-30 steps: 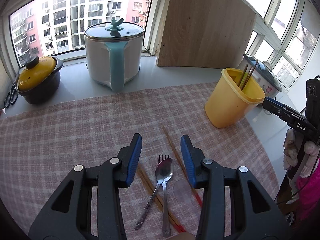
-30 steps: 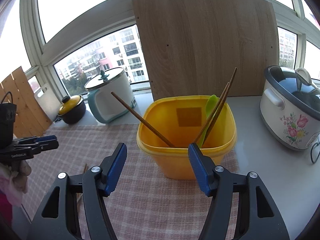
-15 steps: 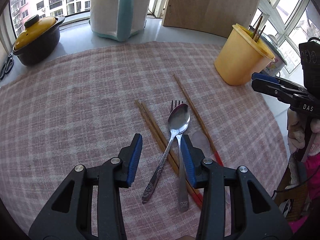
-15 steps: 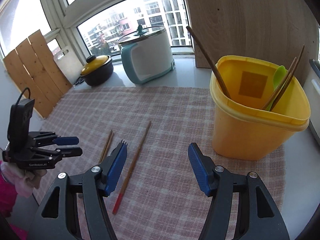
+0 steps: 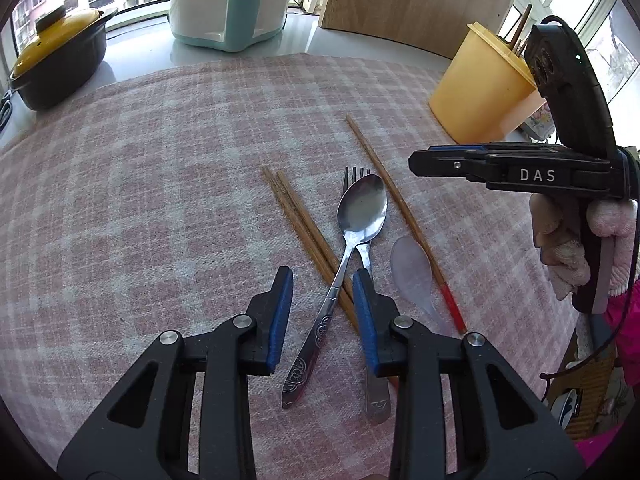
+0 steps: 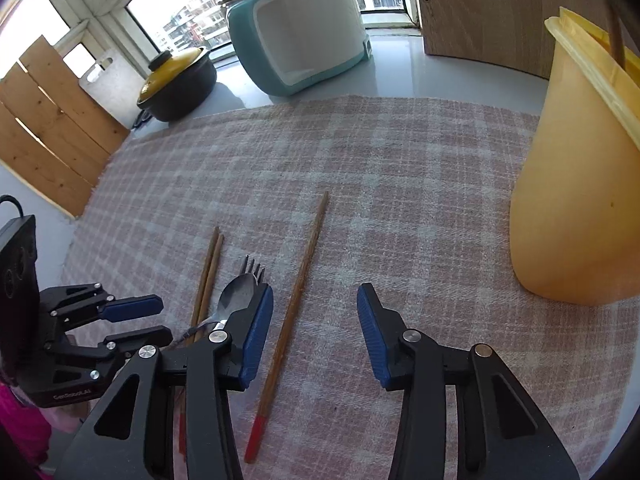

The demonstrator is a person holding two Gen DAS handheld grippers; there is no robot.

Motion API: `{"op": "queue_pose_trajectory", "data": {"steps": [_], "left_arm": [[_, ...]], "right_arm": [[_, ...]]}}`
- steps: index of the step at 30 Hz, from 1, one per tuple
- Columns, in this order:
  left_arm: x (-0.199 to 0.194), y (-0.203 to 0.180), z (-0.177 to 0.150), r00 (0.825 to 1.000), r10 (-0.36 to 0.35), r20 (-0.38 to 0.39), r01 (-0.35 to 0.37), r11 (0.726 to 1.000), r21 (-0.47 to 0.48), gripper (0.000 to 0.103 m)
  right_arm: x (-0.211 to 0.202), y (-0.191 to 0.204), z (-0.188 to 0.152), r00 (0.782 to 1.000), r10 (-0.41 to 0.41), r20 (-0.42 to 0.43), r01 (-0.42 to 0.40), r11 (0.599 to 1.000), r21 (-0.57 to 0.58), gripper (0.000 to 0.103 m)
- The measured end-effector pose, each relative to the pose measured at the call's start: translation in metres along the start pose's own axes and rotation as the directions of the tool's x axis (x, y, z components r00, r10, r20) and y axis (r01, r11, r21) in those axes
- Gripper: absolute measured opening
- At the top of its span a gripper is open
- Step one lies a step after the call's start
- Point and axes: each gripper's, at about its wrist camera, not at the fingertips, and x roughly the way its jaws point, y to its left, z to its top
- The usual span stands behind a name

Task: Organize utensils
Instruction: 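Lower the left gripper to the metal spoon while the right gripper lowers to a chopstick, then close the left gripper on the metal spoon while the right gripper grasps the chopstick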

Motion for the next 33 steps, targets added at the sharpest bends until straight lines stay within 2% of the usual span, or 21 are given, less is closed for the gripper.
{"op": "queue_pose_trajectory", "data": {"steps": [4, 9, 11, 13, 16, 20, 24, 27, 30, 33], "left_arm": [[-0.002, 0.006, -0.002, 0.999, -0.032, 0.003, 0.031, 0.999, 0.033, 0.031], [-0.004, 0.012, 0.000, 0.995, -0.099, -0.009, 0.100, 0.993, 0.058, 0.029], [-0.004, 0.011, 0.004, 0.993, -0.119, -0.022, 0.120, 0.990, 0.080, 0.028], [-0.003, 0.007, 0.008, 0.994, -0.104, -0.033, 0.107, 0.988, 0.114, 0.028], [0.003, 0.001, 0.014, 0.996, -0.079, -0.030, 0.083, 0.989, 0.122, 0.028], [0.015, -0.001, 0.019, 0.999, -0.048, -0.019, 0.049, 0.998, 0.046, 0.028], [0.024, -0.007, 0.019, 0.999, 0.022, -0.024, -0.022, 1.000, 0.017, 0.028], [0.029, -0.011, 0.024, 0.999, 0.038, -0.030, -0.038, 0.999, -0.010, 0.028], [0.034, -0.018, 0.030, 0.996, 0.077, -0.043, -0.077, 0.997, 0.004, 0.028], [0.042, -0.024, 0.032, 0.993, 0.102, -0.065, -0.100, 0.995, 0.026, 0.036]], "right_arm": [[0.019, 0.008, 0.008, 0.998, -0.028, -0.050, 0.029, 0.999, 0.022, 0.029], [0.035, 0.023, 0.015, 0.985, -0.144, -0.095, 0.144, 0.990, -0.002, 0.025], [0.038, 0.027, 0.018, 0.976, -0.190, -0.108, 0.190, 0.982, -0.011, 0.018], [0.041, 0.029, 0.020, 0.965, -0.233, -0.123, 0.233, 0.972, -0.018, 0.009], [0.042, 0.030, 0.021, 0.962, -0.234, -0.141, 0.231, 0.972, -0.038, 0.007], [0.035, 0.025, 0.007, 0.965, -0.221, -0.138, 0.207, 0.972, -0.108, 0.006], [0.027, 0.022, -0.010, 0.972, -0.193, -0.133, 0.168, 0.970, -0.175, 0.006], [0.023, 0.015, -0.016, 0.977, -0.159, -0.143, 0.131, 0.973, -0.188, 0.006], [0.019, 0.009, -0.019, 0.979, -0.134, -0.152, 0.106, 0.978, -0.181, 0.006], [0.012, 0.004, -0.025, 0.980, -0.121, -0.155, 0.092, 0.979, -0.181, 0.006]]}}
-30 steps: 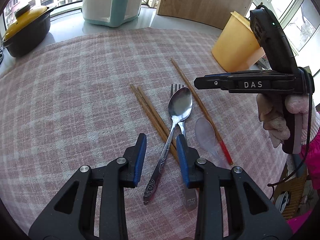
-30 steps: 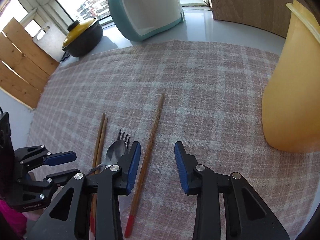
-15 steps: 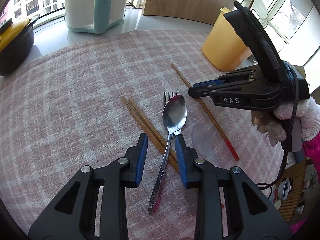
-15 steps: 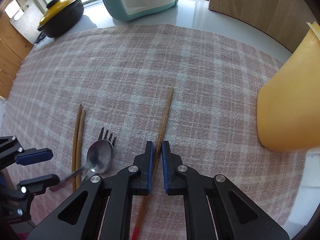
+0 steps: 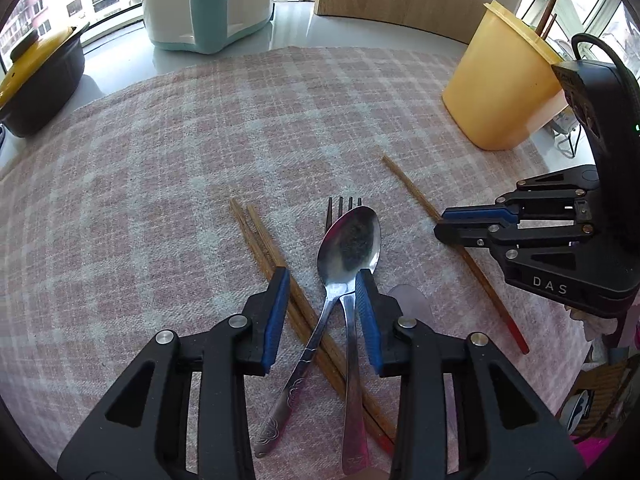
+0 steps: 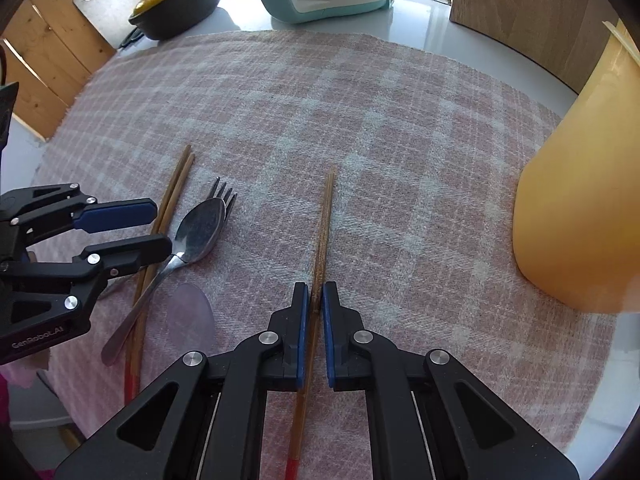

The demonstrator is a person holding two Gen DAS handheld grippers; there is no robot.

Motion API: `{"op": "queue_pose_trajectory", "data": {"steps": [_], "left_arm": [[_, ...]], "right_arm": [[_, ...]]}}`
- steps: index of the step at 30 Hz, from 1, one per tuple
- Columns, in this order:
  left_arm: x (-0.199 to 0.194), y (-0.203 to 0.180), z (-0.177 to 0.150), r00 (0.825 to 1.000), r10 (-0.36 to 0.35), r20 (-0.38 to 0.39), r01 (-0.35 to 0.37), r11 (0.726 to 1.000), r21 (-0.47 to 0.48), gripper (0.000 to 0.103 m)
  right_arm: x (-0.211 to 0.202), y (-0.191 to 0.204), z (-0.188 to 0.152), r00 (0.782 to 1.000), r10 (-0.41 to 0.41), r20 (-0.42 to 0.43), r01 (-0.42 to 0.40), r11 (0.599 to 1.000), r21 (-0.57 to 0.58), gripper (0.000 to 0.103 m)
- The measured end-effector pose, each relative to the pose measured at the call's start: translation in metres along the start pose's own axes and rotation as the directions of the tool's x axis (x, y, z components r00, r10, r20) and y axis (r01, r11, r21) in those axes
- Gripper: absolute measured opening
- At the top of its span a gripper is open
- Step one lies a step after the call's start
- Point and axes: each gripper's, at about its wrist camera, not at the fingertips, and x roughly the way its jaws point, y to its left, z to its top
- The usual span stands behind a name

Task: Organize utensils
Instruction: 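Close the left gripper on the metal spoon while the right gripper grasps the chopstick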

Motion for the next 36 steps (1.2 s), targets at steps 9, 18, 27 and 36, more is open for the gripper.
{"op": "queue_pose_trajectory", "data": {"steps": [9, 18, 27, 36], "left_arm": [[0.007, -0.009, 0.006, 1.000, -0.011, -0.017, 0.013, 0.998, 0.068, 0.036], [0.022, -0.012, 0.009, 1.000, 0.001, -0.016, 0.001, 0.992, 0.128, 0.036], [0.015, -0.006, 0.008, 1.000, -0.005, 0.004, 0.005, 0.997, 0.079, 0.036], [0.000, 0.004, 0.001, 0.998, 0.029, 0.063, -0.025, 0.998, -0.052, 0.035]], "right_arm": [[-0.007, -0.006, -0.007, 1.000, -0.022, -0.001, 0.022, 0.999, 0.029, 0.005], [0.000, 0.003, 0.001, 0.997, -0.083, -0.007, 0.083, 0.995, 0.053, 0.005], [0.002, 0.004, 0.006, 0.995, -0.094, -0.022, 0.095, 0.995, 0.030, 0.005], [-0.006, -0.002, -0.002, 1.000, -0.026, 0.007, 0.026, 1.000, -0.010, 0.004]]}}
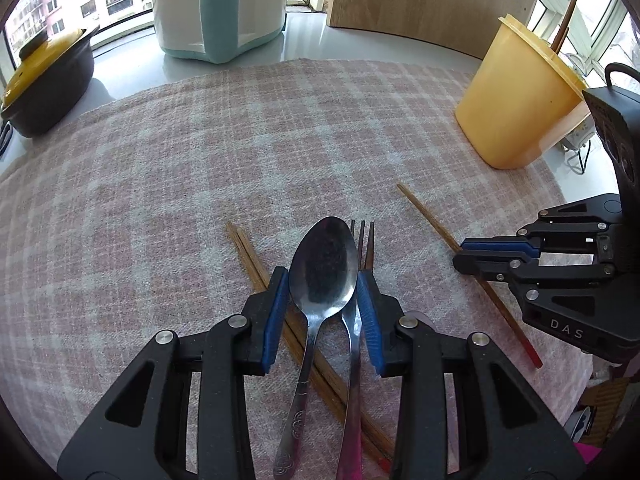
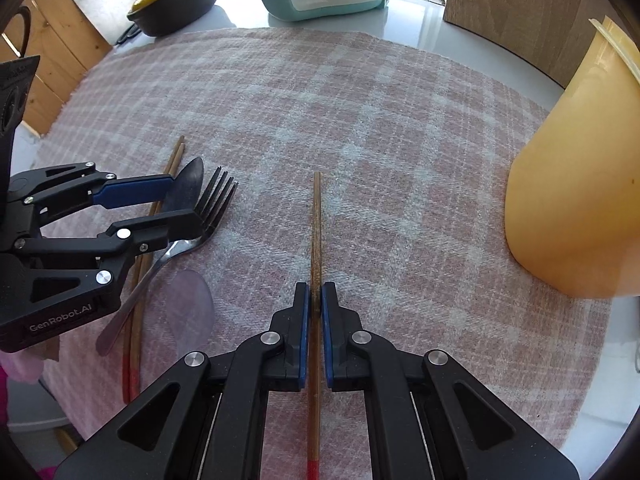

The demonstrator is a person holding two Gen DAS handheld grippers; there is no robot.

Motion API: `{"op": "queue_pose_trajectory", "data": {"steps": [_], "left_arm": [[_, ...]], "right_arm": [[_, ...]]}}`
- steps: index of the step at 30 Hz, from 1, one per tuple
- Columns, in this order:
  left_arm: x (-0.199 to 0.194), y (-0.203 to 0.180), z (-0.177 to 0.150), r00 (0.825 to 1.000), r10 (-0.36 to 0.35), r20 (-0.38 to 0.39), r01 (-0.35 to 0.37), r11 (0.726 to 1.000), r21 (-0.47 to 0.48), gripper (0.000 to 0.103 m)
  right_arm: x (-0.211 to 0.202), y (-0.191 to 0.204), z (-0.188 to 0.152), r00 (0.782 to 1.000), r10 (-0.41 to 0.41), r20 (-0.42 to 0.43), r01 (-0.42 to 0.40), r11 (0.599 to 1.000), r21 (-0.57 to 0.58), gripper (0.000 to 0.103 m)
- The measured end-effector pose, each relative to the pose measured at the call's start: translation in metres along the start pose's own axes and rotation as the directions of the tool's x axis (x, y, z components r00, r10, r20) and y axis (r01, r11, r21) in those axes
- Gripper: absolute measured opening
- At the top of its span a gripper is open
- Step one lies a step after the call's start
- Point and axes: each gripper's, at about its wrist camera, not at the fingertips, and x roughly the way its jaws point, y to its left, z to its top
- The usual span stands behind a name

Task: Organize utensils
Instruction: 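Close the left gripper on the metal spoon while the right gripper grasps the chopstick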

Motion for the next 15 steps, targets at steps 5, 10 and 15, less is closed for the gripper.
{"op": "queue_pose_trajectory", "data": {"steps": [5, 10, 15], "left_arm": [[-0.023, -0.001, -0.005, 0.999, 0.021, 0.046, -0.019, 0.999, -0.033, 0.035], [-0.049, 0.001, -0.008, 0.995, 0.037, 0.092, -0.032, 0.998, -0.052, 0.035], [-0.072, 0.001, -0.008, 0.989, 0.045, 0.138, -0.037, 0.997, -0.061, 0.035]], "right_arm": [[-0.010, 0.000, -0.005, 0.999, 0.036, 0.035, -0.036, 0.999, -0.013, 0.004], [-0.027, 0.002, -0.005, 0.994, 0.058, 0.089, -0.057, 0.998, -0.015, 0.004], [-0.041, 0.001, -0.005, 0.988, 0.060, 0.142, -0.058, 0.998, -0.024, 0.004]]}}
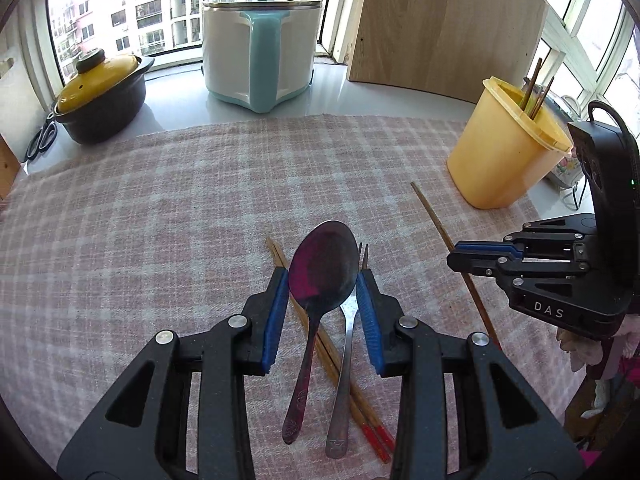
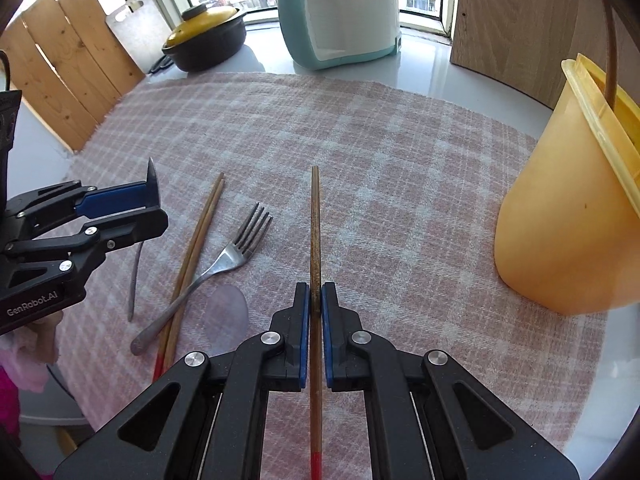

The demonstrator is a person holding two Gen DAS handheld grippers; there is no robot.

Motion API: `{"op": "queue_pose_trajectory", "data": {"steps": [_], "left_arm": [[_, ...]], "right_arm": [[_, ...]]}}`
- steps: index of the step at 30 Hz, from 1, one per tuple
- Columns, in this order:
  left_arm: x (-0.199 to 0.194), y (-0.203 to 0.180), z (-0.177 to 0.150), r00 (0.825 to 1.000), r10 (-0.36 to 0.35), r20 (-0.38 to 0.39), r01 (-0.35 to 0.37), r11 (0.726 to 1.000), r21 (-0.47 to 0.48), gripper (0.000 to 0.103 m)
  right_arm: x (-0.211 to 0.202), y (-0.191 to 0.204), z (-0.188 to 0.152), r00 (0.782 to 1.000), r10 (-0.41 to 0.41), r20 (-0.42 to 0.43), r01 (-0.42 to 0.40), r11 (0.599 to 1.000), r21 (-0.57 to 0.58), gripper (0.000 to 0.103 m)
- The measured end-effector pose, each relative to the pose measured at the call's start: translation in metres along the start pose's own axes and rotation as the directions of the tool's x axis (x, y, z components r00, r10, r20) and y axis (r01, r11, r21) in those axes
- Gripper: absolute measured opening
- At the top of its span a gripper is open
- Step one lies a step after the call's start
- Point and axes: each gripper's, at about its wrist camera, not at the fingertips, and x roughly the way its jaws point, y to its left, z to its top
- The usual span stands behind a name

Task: Organize utensils
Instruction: 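Close the left gripper on the metal spoon while the right gripper grasps the chopstick, then lift the metal spoon with the left gripper while the right gripper lifts the chopstick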

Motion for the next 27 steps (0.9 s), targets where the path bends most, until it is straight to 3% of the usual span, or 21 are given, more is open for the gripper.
{"op": "queue_pose_trajectory", "data": {"steps": [11, 12, 13, 18, 23, 27], "left_arm": [[-0.044, -0.014, 0.010, 0.994, -0.008, 0.110, 0.005, 1.000, 0.024, 0.034], [-0.045, -0.016, 0.011, 0.993, -0.010, 0.116, 0.006, 1.000, 0.028, 0.025], [-0.046, -0.017, 0.013, 0.993, -0.007, 0.115, 0.004, 1.000, 0.031, 0.003], [-0.045, -0.020, 0.016, 0.991, 0.004, 0.132, -0.011, 0.999, 0.050, 0.003], [-0.024, -0.006, 0.022, 0.996, -0.001, 0.084, 0.002, 1.000, -0.003, 0.003], [-0.002, -0.001, 0.031, 0.999, -0.034, 0.035, 0.035, 0.999, -0.023, 0.020]], "right_arm": [[-0.026, 0.002, 0.005, 0.995, -0.027, 0.093, 0.029, 0.999, -0.025, 0.004], [-0.028, 0.002, 0.005, 0.995, -0.030, 0.100, 0.033, 0.999, -0.027, 0.004], [-0.030, 0.002, 0.005, 0.994, -0.032, 0.107, 0.035, 0.999, -0.028, 0.004], [-0.039, -0.001, 0.007, 0.991, -0.038, 0.131, 0.042, 0.999, -0.029, 0.004], [-0.038, -0.006, 0.004, 0.992, -0.037, 0.123, 0.039, 0.999, -0.015, 0.004], [-0.038, -0.010, -0.001, 0.993, -0.028, 0.112, 0.028, 1.000, 0.000, 0.004]]}}
